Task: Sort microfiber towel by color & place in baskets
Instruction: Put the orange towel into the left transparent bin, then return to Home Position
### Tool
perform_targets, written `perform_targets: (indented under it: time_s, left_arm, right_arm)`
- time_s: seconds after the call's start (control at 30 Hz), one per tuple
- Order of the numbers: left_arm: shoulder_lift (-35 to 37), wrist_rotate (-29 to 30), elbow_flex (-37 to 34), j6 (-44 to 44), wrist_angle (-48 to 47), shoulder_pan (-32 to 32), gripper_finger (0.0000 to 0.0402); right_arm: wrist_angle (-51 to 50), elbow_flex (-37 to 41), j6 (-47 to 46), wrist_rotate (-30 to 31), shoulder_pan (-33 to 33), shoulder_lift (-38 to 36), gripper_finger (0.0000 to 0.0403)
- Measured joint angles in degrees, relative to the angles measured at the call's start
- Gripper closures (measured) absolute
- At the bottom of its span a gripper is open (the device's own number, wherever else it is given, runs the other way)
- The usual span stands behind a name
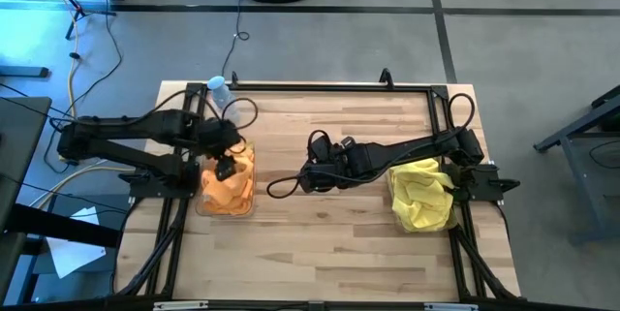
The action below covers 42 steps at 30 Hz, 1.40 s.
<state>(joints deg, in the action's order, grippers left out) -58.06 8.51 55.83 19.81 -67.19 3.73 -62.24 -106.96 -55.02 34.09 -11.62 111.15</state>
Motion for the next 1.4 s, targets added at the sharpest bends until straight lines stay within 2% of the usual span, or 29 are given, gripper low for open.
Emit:
perform_targets:
  time_s: [0.13, 0.23, 0.53, 0.77, 0.9, 1.03, 1.13, 1.3, 1.4]
  left_arm:
    - [-0.6, -1.2, -0.5, -7.3, 7.6, -0.2, 0.016]
    - [-2.5, -2.1, -2.4, -9.6, 8.0, -0.6, 0.016]
    - [-12.6, -3.1, -10.1, -0.3, 7.5, 0.0, 0.016]
    - [-17.5, -3.5, -11.0, 1.2, 7.4, 0.0, 0.016]
    - [-15.3, -4.2, -10.4, 3.8, 4.1, 0.0, 0.016]
    - [-10.8, -4.4, -8.1, 4.6, -1.9, 0.0, 0.016]
    - [-6.7, -4.4, -5.8, 5.7, -2.5, 0.0, 0.016]
    - [-0.8, -5.0, -3.9, 7.6, -1.9, 0.0, 0.016]
    - [1.0, -4.5, -3.9, 8.6, -2.1, 0.1, 0.0162]
  right_arm:
    - [0.0, 0.0, 0.1, 0.0, 0.0, 0.0, 0.0206]
    - [0.0, 0.0, 0.0, 0.0, 0.0, 0.0, 0.0206]
    - [-0.1, 0.0, 0.0, 0.0, 0.0, 0.0, 0.0206]
    - [-0.1, 0.0, 0.0, 0.0, 0.0, 0.0, 0.0206]
    - [-0.7, 0.0, 1.2, -3.2, 0.0, 0.0, 0.0206]
    - [-0.8, 0.0, 7.1, -7.3, 0.0, 0.0, 0.0206]
    - [-0.9, 0.0, 11.4, -7.3, 0.1, 0.0, 0.0206]
    - [-2.8, 0.0, 9.1, -6.5, 0.1, 0.0, 0.0208]
    - [-6.6, 0.0, 10.4, -7.9, -0.1, 0.7, 0.0232]
